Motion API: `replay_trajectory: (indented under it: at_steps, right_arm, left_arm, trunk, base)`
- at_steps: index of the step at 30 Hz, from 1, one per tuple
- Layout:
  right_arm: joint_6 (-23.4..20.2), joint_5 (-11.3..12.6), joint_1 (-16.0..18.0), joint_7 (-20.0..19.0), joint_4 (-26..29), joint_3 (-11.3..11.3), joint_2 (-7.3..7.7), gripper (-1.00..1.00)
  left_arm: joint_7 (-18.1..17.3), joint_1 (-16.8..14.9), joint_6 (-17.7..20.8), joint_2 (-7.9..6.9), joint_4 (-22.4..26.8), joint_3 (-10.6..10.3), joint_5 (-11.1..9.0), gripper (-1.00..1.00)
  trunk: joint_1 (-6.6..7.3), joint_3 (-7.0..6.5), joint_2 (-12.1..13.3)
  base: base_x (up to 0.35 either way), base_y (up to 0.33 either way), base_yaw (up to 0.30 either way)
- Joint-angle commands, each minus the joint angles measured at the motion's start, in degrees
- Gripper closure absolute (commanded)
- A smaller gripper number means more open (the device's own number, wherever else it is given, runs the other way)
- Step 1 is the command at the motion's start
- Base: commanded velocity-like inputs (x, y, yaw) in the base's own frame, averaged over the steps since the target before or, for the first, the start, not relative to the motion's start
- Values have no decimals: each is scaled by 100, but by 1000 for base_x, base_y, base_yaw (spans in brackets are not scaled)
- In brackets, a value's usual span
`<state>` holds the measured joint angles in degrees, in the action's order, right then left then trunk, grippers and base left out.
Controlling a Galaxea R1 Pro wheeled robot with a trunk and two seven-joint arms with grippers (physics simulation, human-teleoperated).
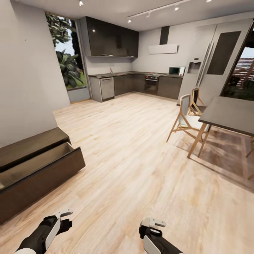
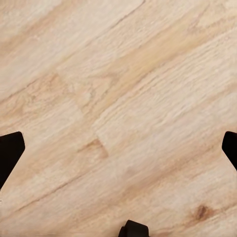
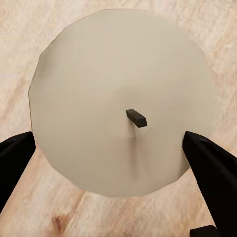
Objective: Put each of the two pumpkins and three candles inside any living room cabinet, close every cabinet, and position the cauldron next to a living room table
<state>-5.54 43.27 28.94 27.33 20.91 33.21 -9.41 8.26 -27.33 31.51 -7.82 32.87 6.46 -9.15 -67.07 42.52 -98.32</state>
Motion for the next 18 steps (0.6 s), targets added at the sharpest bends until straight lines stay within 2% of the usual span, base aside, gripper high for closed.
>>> replay_trajectory:
  at_steps: [1,8,18]
  right_arm:
    - [2,-2,0,0,0,1,0,100]
    - [1,-3,1,0,0,1,-2,100]
    - [0,-3,-1,0,0,1,-4,100]
  left_arm:
    - [0,0,-1,0,0,1,1,-100]
    - [0,0,-3,-8,0,-3,1,-100]
    - [0,0,-3,-3,0,-5,1,-100]
  trunk:
    - [0,0,0]
    - [0,0,0]
    - [0,0,0]
  base:
    - [0,-4,291]
    - [118,-1,291]
    - [283,-23,291]
